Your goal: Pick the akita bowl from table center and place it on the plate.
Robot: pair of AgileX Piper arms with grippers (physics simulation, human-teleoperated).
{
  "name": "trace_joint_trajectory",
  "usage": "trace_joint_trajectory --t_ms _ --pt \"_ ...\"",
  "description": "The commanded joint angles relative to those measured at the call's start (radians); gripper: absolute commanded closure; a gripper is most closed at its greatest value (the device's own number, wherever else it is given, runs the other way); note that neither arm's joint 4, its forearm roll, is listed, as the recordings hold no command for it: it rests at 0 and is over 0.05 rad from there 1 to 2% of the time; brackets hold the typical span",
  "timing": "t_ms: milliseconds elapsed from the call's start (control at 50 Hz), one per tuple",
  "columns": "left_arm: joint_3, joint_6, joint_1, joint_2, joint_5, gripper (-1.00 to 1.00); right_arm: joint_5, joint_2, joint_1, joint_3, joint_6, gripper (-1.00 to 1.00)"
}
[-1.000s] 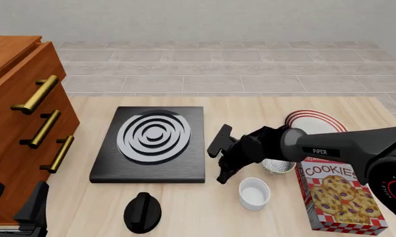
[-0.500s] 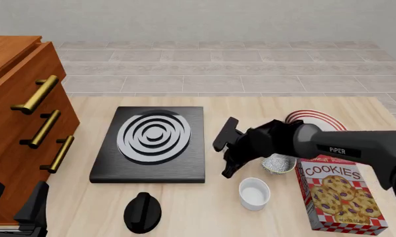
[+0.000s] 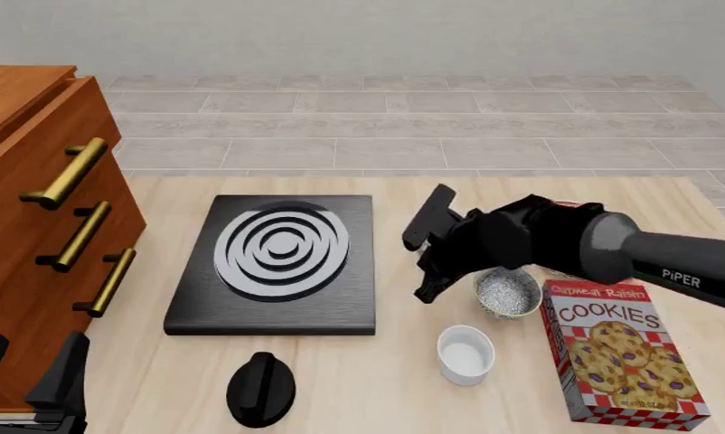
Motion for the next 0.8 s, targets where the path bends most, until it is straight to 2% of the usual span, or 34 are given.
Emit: trace_joint_trajectory --t_ms 20,200,260,300,340,360,560,800 --pt "0.000 0.000 0.000 0.001 0.000 -1.00 0.006 -0.062 -0.045 0.000 0.009 1.00" --pt "0.000 0.000 0.000 0.000 0.000 -1.00 0.003 -0.092 -0.084 0.005 0.016 1.00" --pt "0.000 0.000 0.000 0.000 0.000 -1.00 -0.007 -0.100 -0.126 0.002 0.034 1.00" --pt "0.000 0.000 0.000 -0.001 0.000 -1.00 -0.007 -0.109 -0.159 -0.018 0.066 1.00" --pt "0.000 0.000 0.000 0.000 0.000 -1.00 -0.008 -0.107 -0.179 -0.017 0.068 1.00" --pt "0.000 0.000 0.000 0.001 0.000 -1.00 -0.016 -0.105 -0.194 -0.005 0.051 1.00" --pt "0.000 0.000 0.000 0.001 0.000 -1.00 -0.025 -0.089 -0.262 -0.011 0.069 1.00" --pt "0.000 0.000 0.000 0.000 0.000 -1.00 -0.048 -0.088 -0.340 0.004 0.043 1.00"
